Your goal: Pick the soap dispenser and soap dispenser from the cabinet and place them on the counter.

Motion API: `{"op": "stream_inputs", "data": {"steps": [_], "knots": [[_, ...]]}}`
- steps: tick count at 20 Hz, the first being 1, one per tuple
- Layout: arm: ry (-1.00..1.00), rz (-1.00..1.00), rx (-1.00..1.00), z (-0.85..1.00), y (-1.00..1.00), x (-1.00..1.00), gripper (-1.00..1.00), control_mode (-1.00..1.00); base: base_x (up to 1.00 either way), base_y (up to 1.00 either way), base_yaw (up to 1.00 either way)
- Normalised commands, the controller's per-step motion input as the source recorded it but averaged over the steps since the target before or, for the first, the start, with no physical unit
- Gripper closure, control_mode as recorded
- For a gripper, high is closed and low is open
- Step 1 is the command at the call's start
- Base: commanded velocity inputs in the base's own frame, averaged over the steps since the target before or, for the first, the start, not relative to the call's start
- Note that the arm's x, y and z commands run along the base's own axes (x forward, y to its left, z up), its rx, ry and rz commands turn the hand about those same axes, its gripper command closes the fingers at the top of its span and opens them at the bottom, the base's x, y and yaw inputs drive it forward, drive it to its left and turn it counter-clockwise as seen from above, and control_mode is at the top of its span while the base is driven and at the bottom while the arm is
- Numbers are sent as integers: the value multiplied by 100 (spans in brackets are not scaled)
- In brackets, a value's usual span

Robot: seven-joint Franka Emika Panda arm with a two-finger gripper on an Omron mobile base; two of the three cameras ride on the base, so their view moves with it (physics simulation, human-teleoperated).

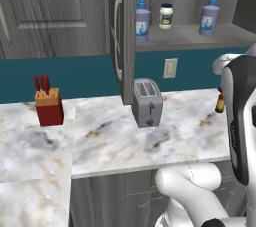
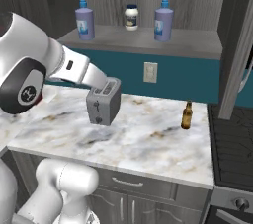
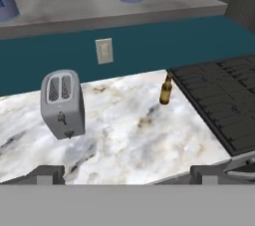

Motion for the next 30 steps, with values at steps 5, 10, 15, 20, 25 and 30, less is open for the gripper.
{"op": "stream_inputs", "data": {"steps": [5,10,15,20,25,30], "knots": [[-10,-5,2,13,0,34,-100,-100,0,0,0],[-10,-5,0,22,0,35,-100,-100,0,0,0],[-7,-2,0,16,-3,44,-100,-100,0,0,0],[-4,0,0,1,-2,49,-100,-100,0,0,0],[0,-1,0,-6,-3,57,-100,-100,0,0,0],[-2,-1,-1,3,-1,52,-100,-100,0,0,0]]}}
